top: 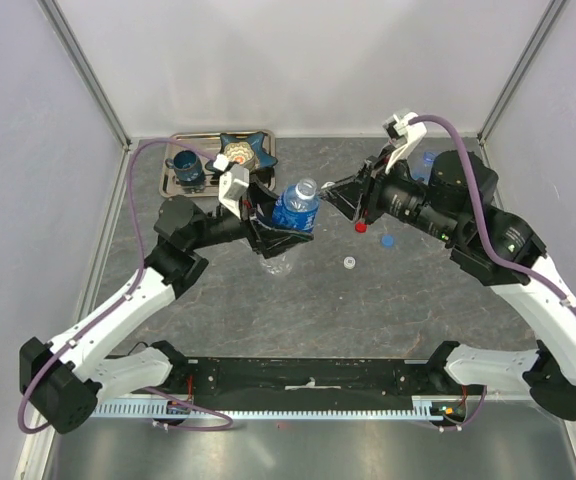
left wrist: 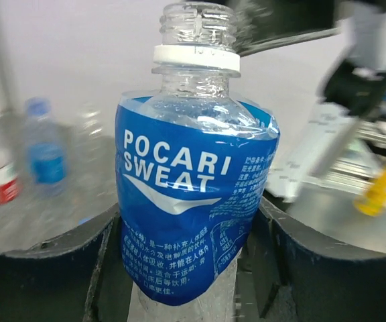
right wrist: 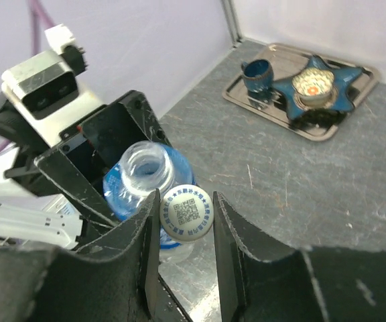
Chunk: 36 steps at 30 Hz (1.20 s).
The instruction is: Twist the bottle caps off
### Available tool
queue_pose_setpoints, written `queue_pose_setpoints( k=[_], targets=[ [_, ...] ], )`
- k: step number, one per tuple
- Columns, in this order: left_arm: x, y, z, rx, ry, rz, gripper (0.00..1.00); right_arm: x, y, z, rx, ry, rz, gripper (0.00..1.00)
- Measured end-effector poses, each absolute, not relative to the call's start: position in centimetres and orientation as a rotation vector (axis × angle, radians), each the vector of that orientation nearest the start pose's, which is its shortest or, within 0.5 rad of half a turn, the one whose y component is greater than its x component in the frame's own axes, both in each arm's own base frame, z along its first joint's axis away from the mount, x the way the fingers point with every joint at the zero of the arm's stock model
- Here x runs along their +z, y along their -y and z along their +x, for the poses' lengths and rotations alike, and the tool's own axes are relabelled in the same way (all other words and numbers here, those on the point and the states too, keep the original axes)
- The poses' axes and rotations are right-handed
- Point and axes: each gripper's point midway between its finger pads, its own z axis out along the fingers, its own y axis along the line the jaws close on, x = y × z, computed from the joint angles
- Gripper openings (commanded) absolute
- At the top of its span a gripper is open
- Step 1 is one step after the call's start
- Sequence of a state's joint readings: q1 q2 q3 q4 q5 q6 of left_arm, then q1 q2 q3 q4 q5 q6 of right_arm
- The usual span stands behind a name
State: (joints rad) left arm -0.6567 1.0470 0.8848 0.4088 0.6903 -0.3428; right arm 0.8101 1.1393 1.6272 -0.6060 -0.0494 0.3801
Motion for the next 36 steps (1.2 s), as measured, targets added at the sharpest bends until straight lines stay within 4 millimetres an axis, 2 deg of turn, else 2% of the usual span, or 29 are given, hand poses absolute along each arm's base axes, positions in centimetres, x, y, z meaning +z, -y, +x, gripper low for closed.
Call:
queue_pose_setpoints(
  k=[3, 6, 9, 12, 15, 17, 21, 23, 26, 29, 36],
  targets=[
    [39.5, 31.2, 17.1, -1.491, -1.158, 0.935, 0.28, 46.5, -26.6, 20.7, 0.956, -1.671, -0.497, 0.0],
    [39.8, 31.5, 15.3, -1.63, -1.123, 1.028, 0.28, 47.1, -26.5, 20.3, 0.954, -1.635, -0.537, 0.0],
    [39.0, 31.3, 14.9, -1.664, -1.164, 1.054, 0.28, 46.9, -25.4, 21.5, 0.866, -1.641, -0.485, 0.0],
    [38.5, 30.6, 15.5, -1.599, -1.222, 0.987, 0.28, 45.1, -22.9, 24.0, 0.689, -1.68, -0.339, 0.0],
    [38.4, 29.1, 15.7, -1.473, -1.239, 0.898, 0.28, 40.5, -20.3, 25.9, 0.492, -1.766, -0.228, 0.0],
    [38.9, 27.9, 15.6, -1.392, -1.223, 0.852, 0.28, 36.3, -19.3, 26.9, 0.376, -1.843, -0.196, 0.0],
    [39.7, 25.3, 15.4, -1.238, -1.183, 0.753, 0.28, 26.8, -19.3, 28.5, 0.205, -2.019, -0.203, 0.0],
    [39.4, 24.0, 15.3, -1.176, -1.182, 0.702, 0.28, 21.8, -19.7, 29.0, 0.14, -2.114, -0.221, 0.0],
    [39.0, 22.2, 14.9, -1.108, -1.178, 0.646, 0.28, 15.6, -20.0, 29.7, 0.069, -2.229, -0.237, 0.0],
    [38.7, 20.8, 14.3, -1.061, -1.175, 0.609, 0.27, 11.7, -20.7, 30.8, 0.043, -2.297, -0.231, 0.0],
    [37.2, 19.3, 13.9, -1.018, -1.218, 0.562, 0.27, 5.8, -22.9, 34.4, 0.043, -2.386, -0.202, 0.0]
  ],
)
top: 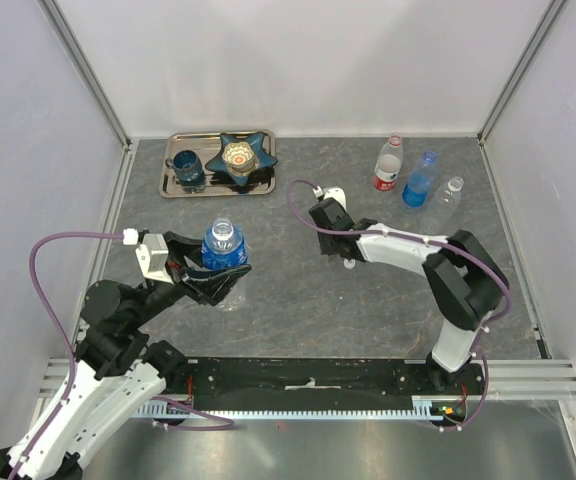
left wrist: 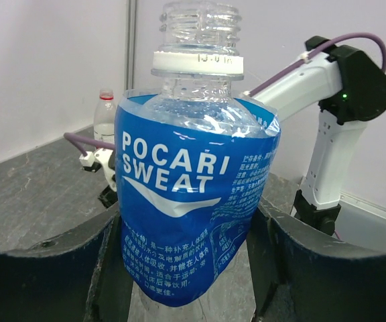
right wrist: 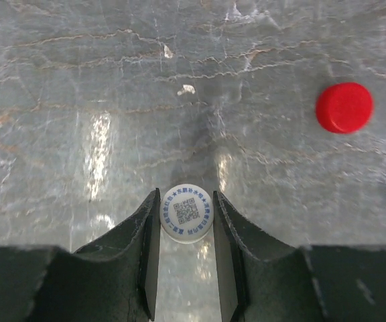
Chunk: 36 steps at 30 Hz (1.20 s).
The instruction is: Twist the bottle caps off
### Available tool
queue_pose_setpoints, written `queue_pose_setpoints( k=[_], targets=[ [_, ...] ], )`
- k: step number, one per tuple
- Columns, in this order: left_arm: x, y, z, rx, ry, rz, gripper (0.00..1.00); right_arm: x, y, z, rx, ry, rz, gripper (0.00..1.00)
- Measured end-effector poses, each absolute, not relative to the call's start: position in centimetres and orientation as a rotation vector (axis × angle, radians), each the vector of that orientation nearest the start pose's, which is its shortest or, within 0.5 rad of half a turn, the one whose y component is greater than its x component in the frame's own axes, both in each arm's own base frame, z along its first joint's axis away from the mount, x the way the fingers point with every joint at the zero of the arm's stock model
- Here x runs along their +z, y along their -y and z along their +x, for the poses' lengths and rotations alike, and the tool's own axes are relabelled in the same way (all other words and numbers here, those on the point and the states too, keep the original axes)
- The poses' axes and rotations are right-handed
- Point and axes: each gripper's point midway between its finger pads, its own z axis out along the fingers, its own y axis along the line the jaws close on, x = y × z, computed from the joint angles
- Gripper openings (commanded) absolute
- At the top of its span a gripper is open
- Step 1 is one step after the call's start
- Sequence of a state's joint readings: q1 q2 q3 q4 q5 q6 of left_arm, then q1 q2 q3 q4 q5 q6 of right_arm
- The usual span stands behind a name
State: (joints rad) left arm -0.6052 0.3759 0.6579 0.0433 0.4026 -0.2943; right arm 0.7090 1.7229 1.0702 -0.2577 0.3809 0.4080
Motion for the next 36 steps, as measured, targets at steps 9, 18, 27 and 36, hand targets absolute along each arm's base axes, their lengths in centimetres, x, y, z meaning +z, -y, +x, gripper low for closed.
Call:
queue_pose_setpoints(
  k=[9, 18, 27, 36],
  targets=[
    [36.3, 19.0, 13.8, -1.006, -1.248, 0.555, 0.27, 2.2, -23.0, 36.4, 0.059, -2.446, -0.143, 0.14],
    [36.0, 19.0, 13.9, -1.006, -1.256, 0.555, 0.27, 2.1, -23.5, 36.4, 0.094, -2.451, -0.129, 0.54],
    [34.9, 19.3, 14.3, -1.006, -1.284, 0.558, 0.27, 2.8, -23.9, 35.7, 0.141, -2.467, -0.108, 0.78],
    [34.2, 20.3, 15.4, -1.013, -1.319, 0.569, 0.28, 26.1, -25.7, 37.6, 0.436, -2.059, 0.003, 0.87]
  ],
)
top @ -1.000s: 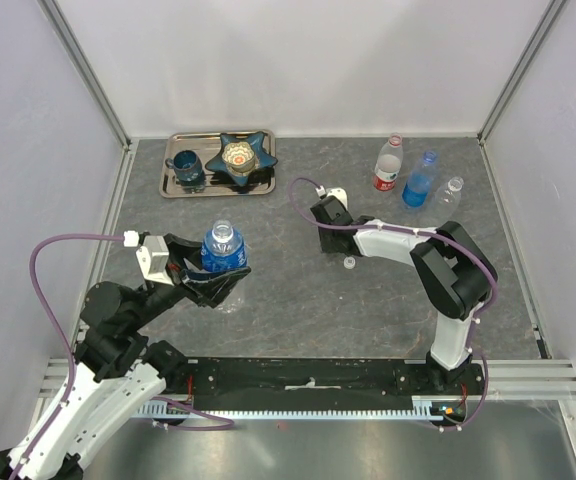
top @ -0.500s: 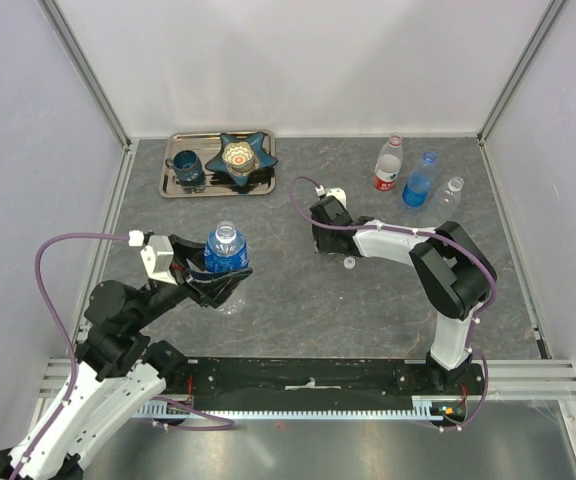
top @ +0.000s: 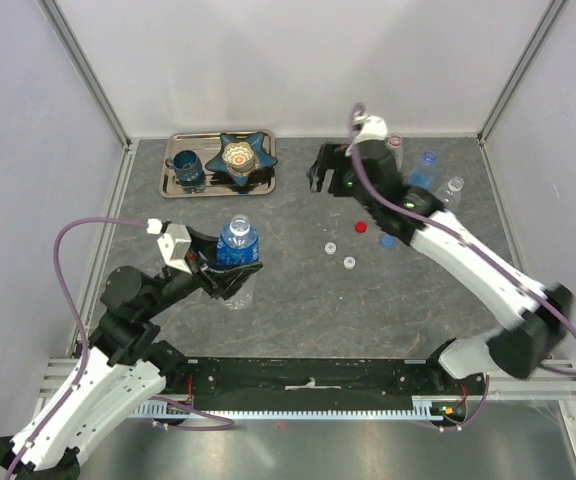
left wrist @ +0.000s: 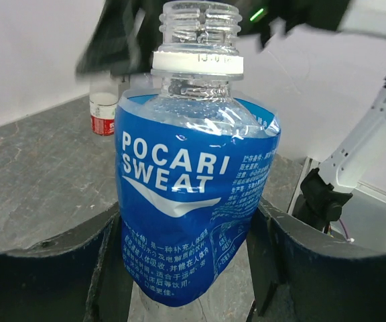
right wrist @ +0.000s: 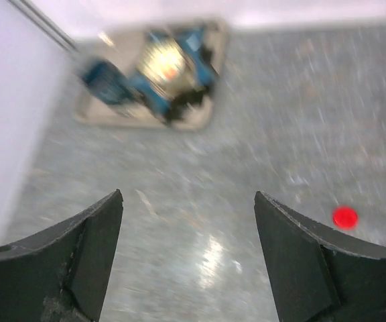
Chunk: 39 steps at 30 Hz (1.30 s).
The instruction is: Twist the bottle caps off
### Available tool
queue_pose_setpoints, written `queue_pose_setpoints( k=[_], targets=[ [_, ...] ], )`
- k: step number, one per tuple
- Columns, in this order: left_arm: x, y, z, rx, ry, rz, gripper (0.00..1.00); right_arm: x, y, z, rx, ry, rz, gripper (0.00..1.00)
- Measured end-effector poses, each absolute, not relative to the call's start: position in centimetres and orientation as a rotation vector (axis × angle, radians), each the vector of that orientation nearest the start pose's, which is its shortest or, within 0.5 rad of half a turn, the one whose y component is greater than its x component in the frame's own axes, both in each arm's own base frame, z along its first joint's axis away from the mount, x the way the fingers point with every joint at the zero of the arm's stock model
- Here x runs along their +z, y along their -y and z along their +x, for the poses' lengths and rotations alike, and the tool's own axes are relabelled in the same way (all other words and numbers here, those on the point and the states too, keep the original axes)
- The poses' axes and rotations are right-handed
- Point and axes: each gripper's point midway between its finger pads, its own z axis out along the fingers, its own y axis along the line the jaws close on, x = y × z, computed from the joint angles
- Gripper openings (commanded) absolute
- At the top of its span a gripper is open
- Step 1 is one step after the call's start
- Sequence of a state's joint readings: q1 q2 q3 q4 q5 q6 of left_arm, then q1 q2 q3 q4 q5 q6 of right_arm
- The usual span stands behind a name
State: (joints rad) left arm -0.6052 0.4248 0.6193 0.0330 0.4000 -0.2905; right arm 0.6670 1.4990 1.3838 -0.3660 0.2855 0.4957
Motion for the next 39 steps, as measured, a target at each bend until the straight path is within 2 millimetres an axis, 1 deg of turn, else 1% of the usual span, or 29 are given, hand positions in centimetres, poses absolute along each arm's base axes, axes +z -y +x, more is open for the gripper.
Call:
queue_pose_setpoints(
  k=[2, 3, 5, 6, 7, 9, 11, 13, 14, 17, 20, 22, 25, 26, 28, 29, 31, 33, 34, 35, 36, 37, 38, 39],
  targets=[
    [33.7, 21.1, 16.0, -1.026, -1.338, 0.584, 0.29, 33.6, -25.2, 36.0, 0.554, -1.896, 0.018, 0.88],
    [33.4, 21.5, 16.3, -1.037, -1.35, 0.596, 0.29, 36.0, -24.9, 34.9, 0.603, -1.839, 0.017, 0.9],
    [32.4, 22.9, 17.0, -1.069, -1.388, 0.633, 0.29, 40.8, -24.0, 32.2, 0.71, -1.722, 0.002, 0.91],
    [31.8, 23.6, 17.4, -1.088, -1.414, 0.655, 0.29, 42.4, -23.7, 31.1, 0.751, -1.678, -0.006, 0.91],
    [31.1, 24.3, 17.8, -1.106, -1.443, 0.677, 0.29, 43.5, -23.5, 29.9, 0.794, -1.646, -0.022, 0.91],
    [29.9, 25.8, 18.7, -1.144, -1.502, 0.721, 0.29, 44.6, -23.5, 28.0, 0.859, -1.613, -0.065, 0.91],
    [28.8, 27.0, 19.4, -1.177, -1.555, 0.75, 0.29, 44.9, -23.9, 26.9, 0.902, -1.607, -0.108, 0.9],
    [28.2, 28.0, 20.0, -1.21, -1.585, 0.775, 0.29, 44.3, -24.6, 26.3, 0.925, -1.628, -0.155, 0.89],
    [28.1, 28.2, 20.1, -1.219, -1.59, 0.782, 0.29, 43.6, -25.0, 26.2, 0.925, -1.646, -0.171, 0.89],
    [28.4, 28.9, 20.2, -1.246, -1.578, 0.805, 0.29, 40.1, -26.6, 25.9, 0.916, -1.741, -0.232, 0.87],
    [29.0, 29.6, 20.1, -1.269, -1.554, 0.828, 0.29, 36.5, -28.3, 25.2, 0.898, -1.839, -0.305, 0.82],
    [29.0, 29.9, 19.8, -1.282, -1.552, 0.843, 0.29, 35.4, -29.2, 24.7, 0.899, -1.869, -0.34, 0.81],
    [28.7, 30.1, 19.5, -1.291, -1.559, 0.853, 0.29, 35.2, -29.8, 24.2, 0.905, -1.869, -0.371, 0.75],
    [28.8, 30.2, 19.4, -1.293, -1.558, 0.856, 0.29, 35.2, -29.9, 24.1, 0.907, -1.867, -0.377, 0.7],
    [28.7, 30.2, 19.3, -1.294, -1.559, 0.857, 0.29, 35.3, -30.1, 23.9, 0.911, -1.862, -0.387, 0.64],
    [28.7, 30.2, 19.3, -1.294, -1.56, 0.857, 0.29, 35.4, -30.2, 23.8, 0.912, -1.858, -0.392, 0.58],
    [28.7, 30.2, 19.3, -1.293, -1.563, 0.856, 0.29, 35.5, -30.3, 23.6, 0.919, -1.854, -0.397, 0.51],
    [28.5, 30.2, 19.3, -1.292, -1.57, 0.855, 0.3, 35.5, -30.5, 23.5, 0.927, -1.851, -0.402, 0.41],
    [28.5, 30.2, 19.3, -1.291, -1.573, 0.856, 0.34, 35.5, -30.6, 23.4, 0.93, -1.85, -0.403, 0.37],
    [28.4, 30.2, 19.3, -1.288, -1.574, 0.857, 0.36, 35.6, -30.6, 23.4, 0.935, -1.849, -0.397, 0.3],
    [28.4, 30.1, 19.3, -1.285, -1.574, 0.857, 0.38, 35.6, -30.7, 23.4, 0.936, -1.849, -0.396, 0.25],
    [28.4, 30.1, 19.4, -1.28, -1.577, 0.855, 0.46, 35.5, -30.7, 23.4, 0.939, -1.849, -0.394, 0.22],
    [28.4, 30.0, 19.4, -1.275, -1.578, 0.853, 0.48, 35.5, -30.6, 23.4, 0.939, -1.851, -0.387, 0.13],
    [28.4, 30.0, 19.5, -1.267, -1.58, 0.847, 0.5, 35.6, -30.6, 23.5, 0.939, -1.85, -0.386, 0.1]
  ],
)
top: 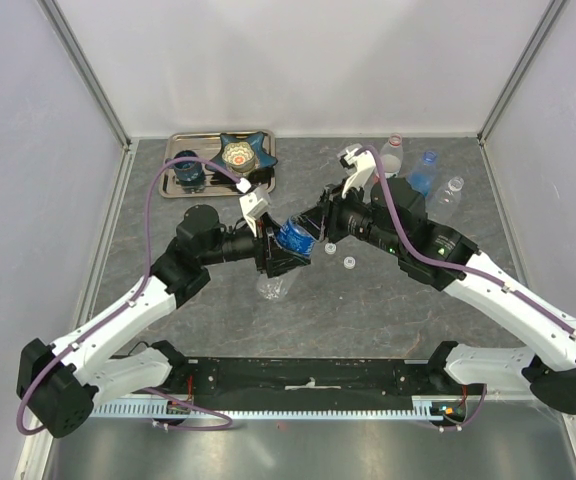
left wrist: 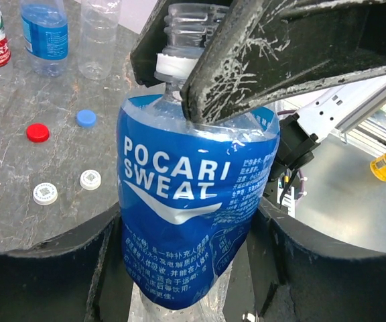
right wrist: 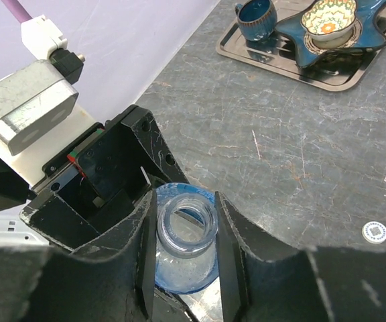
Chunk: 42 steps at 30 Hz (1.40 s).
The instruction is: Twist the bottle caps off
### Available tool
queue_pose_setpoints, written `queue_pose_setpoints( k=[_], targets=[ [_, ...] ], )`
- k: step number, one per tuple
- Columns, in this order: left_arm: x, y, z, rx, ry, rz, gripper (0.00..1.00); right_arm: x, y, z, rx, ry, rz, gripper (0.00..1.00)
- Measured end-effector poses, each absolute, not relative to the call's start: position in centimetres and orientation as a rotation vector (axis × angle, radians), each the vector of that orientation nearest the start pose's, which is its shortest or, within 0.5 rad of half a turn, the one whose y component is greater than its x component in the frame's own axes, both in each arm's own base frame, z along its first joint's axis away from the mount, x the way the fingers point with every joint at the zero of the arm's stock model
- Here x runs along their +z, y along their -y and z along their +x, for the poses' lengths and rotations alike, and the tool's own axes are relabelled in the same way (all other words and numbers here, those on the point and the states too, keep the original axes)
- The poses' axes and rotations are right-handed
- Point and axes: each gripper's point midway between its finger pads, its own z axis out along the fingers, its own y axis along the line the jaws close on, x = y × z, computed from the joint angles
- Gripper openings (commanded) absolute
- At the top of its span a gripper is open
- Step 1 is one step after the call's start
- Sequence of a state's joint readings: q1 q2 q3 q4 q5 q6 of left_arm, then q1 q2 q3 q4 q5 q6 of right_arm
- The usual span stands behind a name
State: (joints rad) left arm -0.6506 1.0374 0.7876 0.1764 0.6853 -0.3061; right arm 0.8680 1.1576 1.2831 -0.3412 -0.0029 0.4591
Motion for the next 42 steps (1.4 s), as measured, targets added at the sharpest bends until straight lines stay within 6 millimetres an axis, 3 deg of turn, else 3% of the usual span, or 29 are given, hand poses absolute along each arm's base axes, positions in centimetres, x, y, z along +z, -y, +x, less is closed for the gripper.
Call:
queue_pose_setpoints(
  k=[3, 4, 5, 7, 10, 12, 15, 18, 21, 23, 26, 29, 37, 42],
  targets=[
    [28.5, 29.8, 19.4, -1.247, -1.589, 0.837, 0.62, 35.6, -30.6, 23.4, 0.933, -1.849, -0.382, 0.0],
    [28.6, 29.8, 19.4, -1.24, -1.589, 0.834, 0.91, 35.7, -30.5, 23.4, 0.932, -1.851, -0.38, 0.0],
    [28.7, 29.7, 19.5, -1.229, -1.59, 0.827, 0.99, 35.8, -30.4, 23.4, 0.927, -1.852, -0.378, 0.0],
    [29.1, 29.4, 20.0, -1.192, -1.596, 0.793, 0.99, 36.0, -29.6, 23.7, 0.87, -1.862, -0.356, 0.0],
    [30.0, 27.9, 21.2, -1.11, -1.61, 0.686, 0.99, 36.6, -26.1, 25.5, 0.654, -1.875, -0.255, 0.0],
    [31.2, 26.8, 21.3, -1.081, -1.6, 0.61, 0.99, 37.0, -22.6, 26.7, 0.473, -1.861, -0.159, 0.0],
    [33.0, 25.0, 20.0, -1.084, -1.522, 0.531, 0.99, 37.1, -15.9, 27.9, 0.172, -1.823, 0.014, 0.0],
    [33.0, 23.7, 18.5, -1.104, -1.473, 0.502, 0.99, 36.2, -9.0, 28.5, -0.082, -1.793, 0.198, 0.0],
    [32.1, 23.2, 18.1, -1.111, -1.477, 0.475, 0.99, 34.6, -5.0, 29.1, -0.237, -1.794, 0.312, 0.0],
    [30.9, 23.2, 18.2, -1.111, -1.509, 0.46, 0.99, 32.7, -3.8, 29.7, -0.298, -1.812, 0.36, 0.0],
    [29.8, 23.2, 18.3, -1.114, -1.544, 0.443, 0.99, 29.4, -3.5, 31.1, -0.318, -1.851, 0.383, 0.0],
    [29.6, 23.1, 18.3, -1.119, -1.555, 0.426, 0.99, 26.7, -4.9, 32.4, -0.263, -1.887, 0.357, 0.0],
    [30.0, 22.9, 18.2, -1.119, -1.545, 0.413, 0.99, 26.1, -11.6, 39.9, -0.076, -1.873, 0.281, 0.0],
    [29.0, 22.8, 18.8, -1.094, -1.587, 0.392, 0.99, 25.3, -14.4, 44.4, -0.084, -1.856, 0.208, 0.0]
  ],
)
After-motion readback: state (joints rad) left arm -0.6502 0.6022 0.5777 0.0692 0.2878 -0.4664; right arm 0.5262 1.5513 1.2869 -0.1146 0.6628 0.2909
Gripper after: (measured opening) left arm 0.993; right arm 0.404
